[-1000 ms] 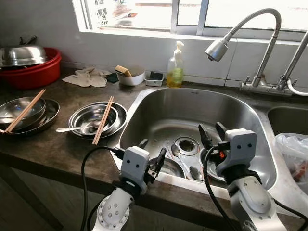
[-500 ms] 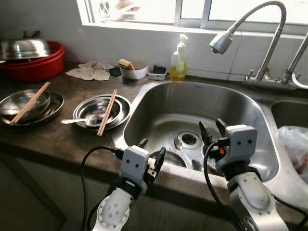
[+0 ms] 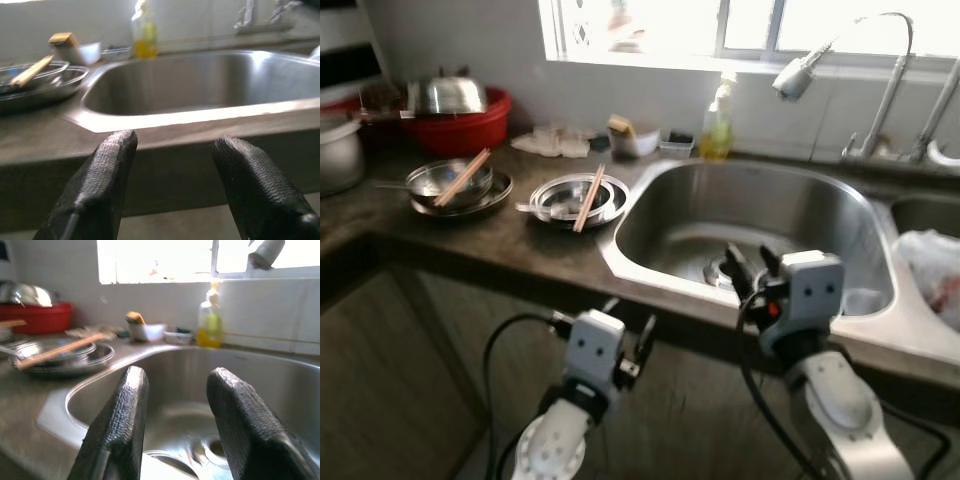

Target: Kitchen organization

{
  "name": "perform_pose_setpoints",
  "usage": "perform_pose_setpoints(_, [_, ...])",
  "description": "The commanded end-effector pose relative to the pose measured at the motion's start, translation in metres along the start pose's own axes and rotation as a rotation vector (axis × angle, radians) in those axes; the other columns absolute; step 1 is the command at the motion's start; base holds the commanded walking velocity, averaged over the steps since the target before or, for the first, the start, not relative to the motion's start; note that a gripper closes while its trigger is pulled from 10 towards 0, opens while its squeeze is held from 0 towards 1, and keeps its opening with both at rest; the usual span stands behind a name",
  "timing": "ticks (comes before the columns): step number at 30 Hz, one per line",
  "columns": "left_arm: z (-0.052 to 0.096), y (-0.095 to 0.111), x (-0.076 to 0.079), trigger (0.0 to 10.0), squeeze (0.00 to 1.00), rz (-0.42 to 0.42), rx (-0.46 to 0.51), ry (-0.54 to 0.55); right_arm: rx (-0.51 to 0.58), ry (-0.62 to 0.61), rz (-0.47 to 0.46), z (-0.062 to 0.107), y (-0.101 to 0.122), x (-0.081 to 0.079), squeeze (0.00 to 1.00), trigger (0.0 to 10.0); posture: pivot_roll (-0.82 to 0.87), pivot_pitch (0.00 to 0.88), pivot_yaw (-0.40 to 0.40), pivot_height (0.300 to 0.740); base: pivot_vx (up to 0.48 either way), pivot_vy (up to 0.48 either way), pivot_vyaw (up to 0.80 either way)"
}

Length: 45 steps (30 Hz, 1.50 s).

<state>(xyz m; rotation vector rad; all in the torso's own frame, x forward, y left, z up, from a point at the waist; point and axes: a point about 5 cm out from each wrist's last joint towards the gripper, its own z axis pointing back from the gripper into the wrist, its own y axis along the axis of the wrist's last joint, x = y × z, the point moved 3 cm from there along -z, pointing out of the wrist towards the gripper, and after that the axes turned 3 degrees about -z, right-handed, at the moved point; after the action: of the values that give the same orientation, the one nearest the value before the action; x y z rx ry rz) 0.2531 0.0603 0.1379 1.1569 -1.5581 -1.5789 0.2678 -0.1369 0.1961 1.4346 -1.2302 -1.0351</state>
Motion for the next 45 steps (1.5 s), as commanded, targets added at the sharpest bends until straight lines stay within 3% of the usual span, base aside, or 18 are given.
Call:
perform_pose_setpoints(1, [-0.001, 0.004, -0.001, 10.0, 0.00, -0.012, 0.013, 0.000, 0.007, -0.004, 0.004, -0.001, 0.003, 0.000, 0.00, 10.0, 0.07, 0.000, -0.019, 0.740, -0.337, 0.000, 0.00])
perform_pose_setpoints(26, [-0.001, 0.001, 0.000, 10.0, 0.00, -0.013, 0.007, -0.005, -0.030, -0.019, 0.013, -0.003, -0.007, 0.001, 0.00, 10.0, 0.07, 0.000, -0.019, 0.740, -0.333, 0.000, 0.00])
perform_pose_setpoints(45, [-0.003, 0.003, -0.002, 10.0, 0.00, -0.032, 0.009, 0.013, -0.040, -0.004, 0.040, -0.003, -0.011, -0.002, 0.00, 10.0, 0.08, 0.001, -0.023, 0.740, 0.013, 0.000, 0.03])
